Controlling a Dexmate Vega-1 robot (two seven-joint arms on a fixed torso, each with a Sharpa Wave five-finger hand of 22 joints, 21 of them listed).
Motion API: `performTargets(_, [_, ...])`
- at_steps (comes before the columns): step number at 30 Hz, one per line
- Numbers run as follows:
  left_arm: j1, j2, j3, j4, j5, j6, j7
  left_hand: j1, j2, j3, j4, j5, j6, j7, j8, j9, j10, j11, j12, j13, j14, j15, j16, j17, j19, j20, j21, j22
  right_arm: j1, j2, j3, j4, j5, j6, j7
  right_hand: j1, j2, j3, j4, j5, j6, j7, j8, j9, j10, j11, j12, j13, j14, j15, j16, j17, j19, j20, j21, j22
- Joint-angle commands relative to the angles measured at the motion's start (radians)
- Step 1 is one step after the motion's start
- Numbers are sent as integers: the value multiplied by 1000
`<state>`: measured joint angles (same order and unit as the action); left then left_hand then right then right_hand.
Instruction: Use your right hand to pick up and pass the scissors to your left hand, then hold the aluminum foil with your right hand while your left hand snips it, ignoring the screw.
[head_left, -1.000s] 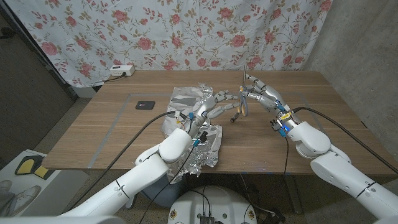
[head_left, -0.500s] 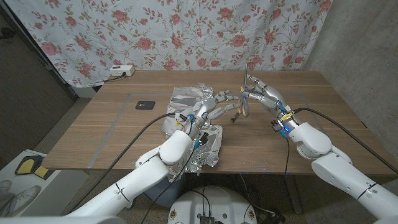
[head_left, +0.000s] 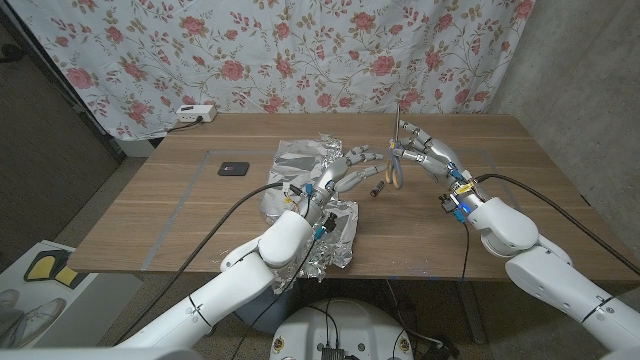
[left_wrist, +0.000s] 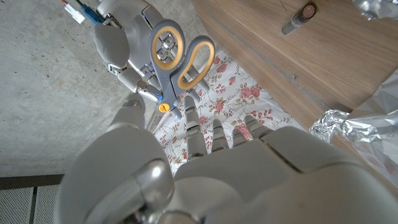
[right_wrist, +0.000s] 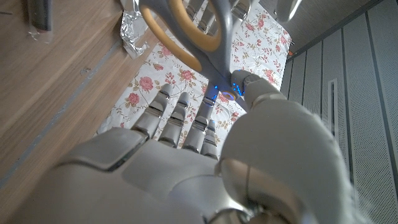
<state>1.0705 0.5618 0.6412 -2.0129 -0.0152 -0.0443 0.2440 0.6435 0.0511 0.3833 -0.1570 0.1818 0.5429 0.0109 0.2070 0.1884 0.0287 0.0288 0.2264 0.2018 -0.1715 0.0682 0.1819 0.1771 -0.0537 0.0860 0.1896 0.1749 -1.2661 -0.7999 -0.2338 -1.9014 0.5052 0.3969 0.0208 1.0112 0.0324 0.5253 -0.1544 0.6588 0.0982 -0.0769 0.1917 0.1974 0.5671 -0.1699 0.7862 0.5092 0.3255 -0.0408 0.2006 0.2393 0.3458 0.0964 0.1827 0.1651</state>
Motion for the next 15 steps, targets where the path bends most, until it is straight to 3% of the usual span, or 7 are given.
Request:
performTargets(1, [-3, -40, 22, 15, 7, 8, 25, 12, 0, 3, 1, 7, 6, 16, -2, 5, 2, 12, 8, 6, -23, 7, 5, 1, 7, 10, 6, 2, -28, -17, 33, -7, 6, 11, 2, 2, 14, 1, -1, 5, 10, 2, 2, 3, 8, -19, 34, 35, -4, -166, 4, 2, -1, 1, 6, 4])
performTargets(7, [-17, -55, 40, 28, 0, 12, 13, 20, 4, 6, -2, 11, 37, 3, 7, 6, 10, -3, 11, 6, -17, -5, 6, 1, 11, -3, 7, 2, -45, -24, 54, -11, 12, 17, 5, 3, 14, 0, -1, 5, 11, 2, 2, 3, 10, -18, 36, 34, -4, -167, 4, 2, -1, 0, 6, 4])
performTargets(15, [-13, -66, 55, 16, -6, 31, 16, 26, 4, 8, -5, 14, 43, 11, 8, 6, 13, -3, 12, 6, -13, -3, 7, 1, 13, -3, 7, 2, -66, -31, 78, -23, 20, 17, 9, 1, 14, -1, 0, 6, 11, 1, 2, 3, 9, -17, 37, 34, -5, -166, 5, 3, 0, 1, 6, 4])
